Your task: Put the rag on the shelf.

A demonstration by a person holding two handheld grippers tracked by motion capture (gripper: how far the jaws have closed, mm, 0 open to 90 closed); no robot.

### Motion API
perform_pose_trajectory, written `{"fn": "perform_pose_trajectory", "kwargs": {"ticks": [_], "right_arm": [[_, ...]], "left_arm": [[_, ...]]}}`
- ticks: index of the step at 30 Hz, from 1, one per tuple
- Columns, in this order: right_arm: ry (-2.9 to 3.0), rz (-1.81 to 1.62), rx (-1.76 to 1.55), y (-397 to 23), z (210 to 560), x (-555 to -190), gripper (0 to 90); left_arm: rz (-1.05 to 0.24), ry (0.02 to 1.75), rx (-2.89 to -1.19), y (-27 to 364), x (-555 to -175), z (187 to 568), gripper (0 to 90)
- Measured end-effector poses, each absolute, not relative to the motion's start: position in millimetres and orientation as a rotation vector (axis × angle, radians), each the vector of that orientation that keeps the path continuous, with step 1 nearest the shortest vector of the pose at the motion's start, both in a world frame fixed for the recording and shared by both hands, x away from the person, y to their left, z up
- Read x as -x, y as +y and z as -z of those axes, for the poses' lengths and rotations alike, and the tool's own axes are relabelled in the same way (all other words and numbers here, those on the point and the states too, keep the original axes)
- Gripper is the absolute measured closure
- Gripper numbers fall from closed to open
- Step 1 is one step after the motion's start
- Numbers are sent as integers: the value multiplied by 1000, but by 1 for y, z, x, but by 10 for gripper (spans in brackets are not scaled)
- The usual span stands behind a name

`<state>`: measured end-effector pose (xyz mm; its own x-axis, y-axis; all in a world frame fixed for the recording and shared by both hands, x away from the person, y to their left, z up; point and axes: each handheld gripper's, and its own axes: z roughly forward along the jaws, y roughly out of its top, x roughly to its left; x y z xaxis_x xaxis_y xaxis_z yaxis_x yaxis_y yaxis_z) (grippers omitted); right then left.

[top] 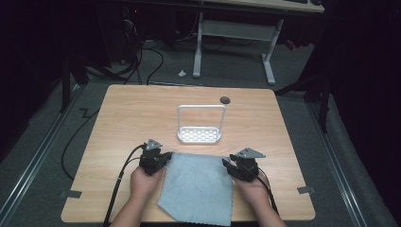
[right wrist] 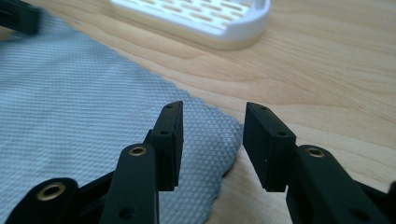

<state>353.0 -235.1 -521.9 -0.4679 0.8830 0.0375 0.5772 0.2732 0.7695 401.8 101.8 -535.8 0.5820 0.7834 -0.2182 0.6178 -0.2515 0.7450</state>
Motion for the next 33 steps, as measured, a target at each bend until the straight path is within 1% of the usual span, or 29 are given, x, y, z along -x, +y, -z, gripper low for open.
{"fn": "perform_pose_trajectory", "kwargs": {"ticks": [4,6,7,8,9,10,11,16,22,24,26,33], "right_arm": [[2147,-986,-1409,-235,529,-364,603],[2136,-976,-1395,-234,530,-364,631],[2137,-970,-1395,-233,530,-364,631],[2142,-960,-1382,-232,530,-363,753],[2142,-960,-1382,-232,530,-363,753],[2152,-945,-1352,-230,530,-360,857],[2155,-943,-1350,-230,530,-359,886],[2139,-981,-1296,-229,528,-353,900],[2084,-1046,-1241,-229,515,-341,899],[2068,-1073,-1204,-232,509,-334,899],[2061,-1087,-1188,-235,506,-330,899],[2025,-1136,-1156,-240,496,-323,898]], "left_arm": [[-251,1115,-1970,101,-401,536,890],[-249,1114,-1971,101,-401,536,891],[-249,1114,-1971,101,-401,536,891],[-247,1113,-1971,102,-401,536,892],[-247,1112,-1971,102,-401,536,892],[-246,1102,-1977,102,-400,536,894],[-250,1096,-1975,101,-399,535,895],[-265,1028,-1961,103,-391,532,897],[-259,995,-1922,102,-382,524,898],[-282,961,-1918,101,-375,517,898],[-298,952,-1918,103,-371,514,898],[-284,946,-1859,110,-362,506,898]]}}
